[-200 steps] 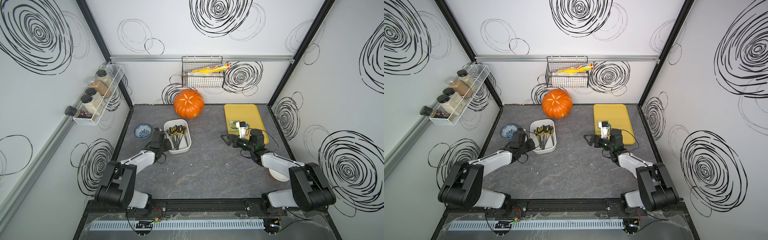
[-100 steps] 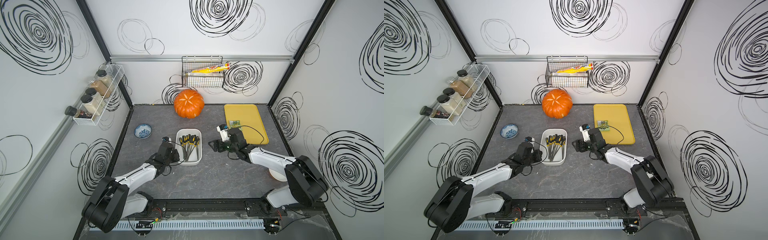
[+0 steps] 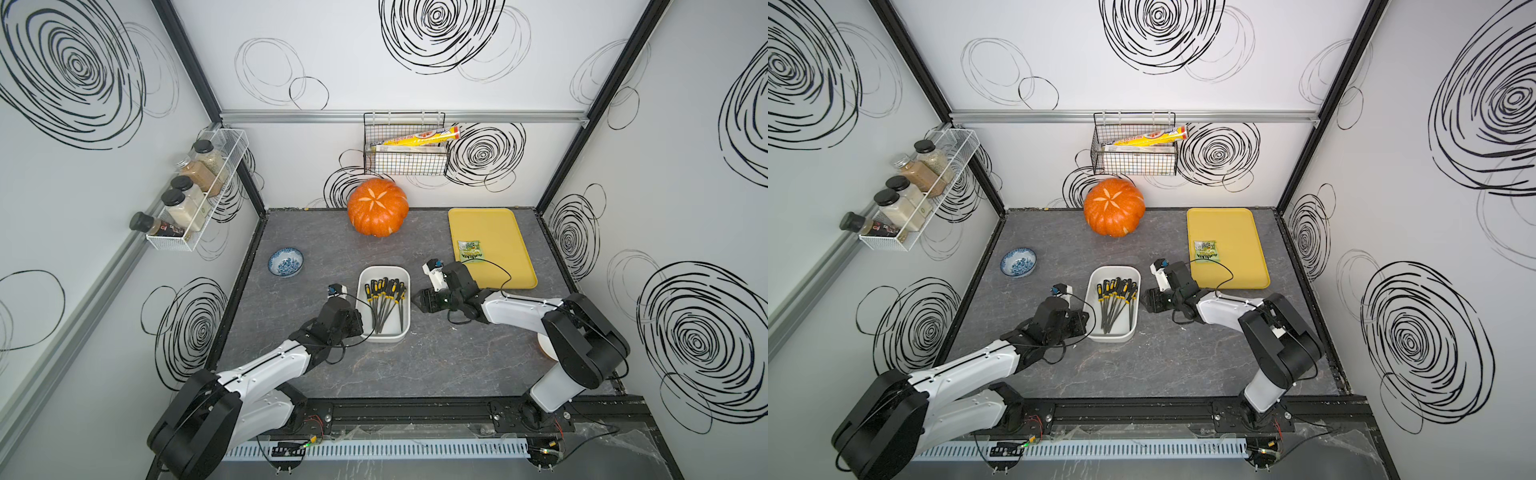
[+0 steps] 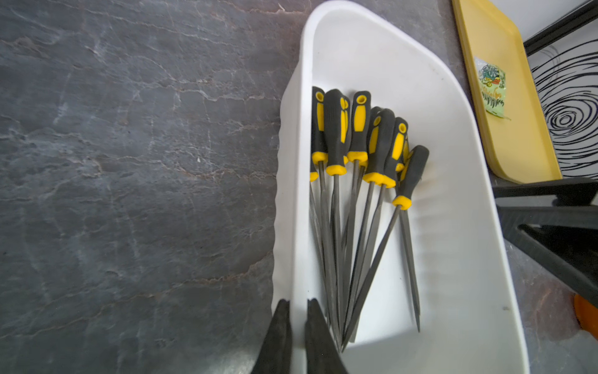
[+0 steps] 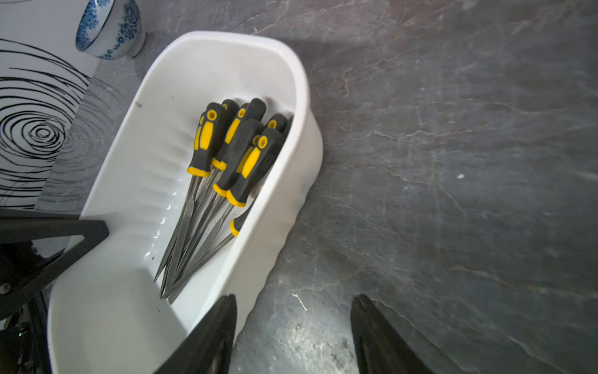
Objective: Take the file tool out of the storage box
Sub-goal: Move the storage box to the center of the board.
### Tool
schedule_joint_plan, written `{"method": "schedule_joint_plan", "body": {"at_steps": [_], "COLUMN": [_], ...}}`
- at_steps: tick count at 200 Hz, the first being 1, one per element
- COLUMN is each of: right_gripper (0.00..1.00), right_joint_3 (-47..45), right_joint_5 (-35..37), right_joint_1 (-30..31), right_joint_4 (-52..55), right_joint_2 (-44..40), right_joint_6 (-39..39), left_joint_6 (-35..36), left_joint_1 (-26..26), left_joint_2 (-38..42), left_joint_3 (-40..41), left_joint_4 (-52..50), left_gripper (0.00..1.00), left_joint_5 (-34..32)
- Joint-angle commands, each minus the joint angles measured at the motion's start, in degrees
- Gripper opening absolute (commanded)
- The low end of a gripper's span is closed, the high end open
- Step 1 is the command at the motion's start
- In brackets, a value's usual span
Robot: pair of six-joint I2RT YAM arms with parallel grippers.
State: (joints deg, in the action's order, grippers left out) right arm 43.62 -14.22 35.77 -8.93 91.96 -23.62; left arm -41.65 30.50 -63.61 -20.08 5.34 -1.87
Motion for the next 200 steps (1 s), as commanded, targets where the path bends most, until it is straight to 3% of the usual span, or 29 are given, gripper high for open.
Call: {"method": "schedule_joint_plan", "body": {"at_steps": [1,42,90,143,173,200], "right_gripper": [0.59,0.6,0.62,0.36,0.35,0.34], "right_joint_3": [-2.4,-1.9,-3.8,-1.4,-2.4,-1.8], "right_joint_5": [5.8,-6.0,-2.0,-4.7,-1.2,-0.7], "right_joint_1": [0.1,0.3,0.4,0.4,0.4,0.3], "right_joint_4": [2.1,-1.6,-1.7,0.2,1.3,1.9], "right_joint_2": [-3.6,-1.0,-4.5,-1.0,-3.1,-1.9], "right_joint_6": [-3.1,-1.9,-2.6,-1.7,-2.1,-1.5], "left_joint_6": [-2.2,-5.5,-7.3,-10.0,-10.9,-11.6], "left_joint_1": [2.0,8.0,9.6,15.4,16.0,17.3], "left_joint_2": [0.6,-1.9,-2.6,-4.4,-6.4,-6.6], "left_joint_3": [-0.1,-1.4,0.3,-1.6,-0.8,-0.6], "left_joint_4": [-2.1,-0.7,2.0,3.6,6.3,7.4], "left_gripper": [0.0,0.0,0.0,0.01,0.03,0.13], "left_joint_5": [-1.2,-2.9,-2.9,-5.2,-4.7,-5.4]}}
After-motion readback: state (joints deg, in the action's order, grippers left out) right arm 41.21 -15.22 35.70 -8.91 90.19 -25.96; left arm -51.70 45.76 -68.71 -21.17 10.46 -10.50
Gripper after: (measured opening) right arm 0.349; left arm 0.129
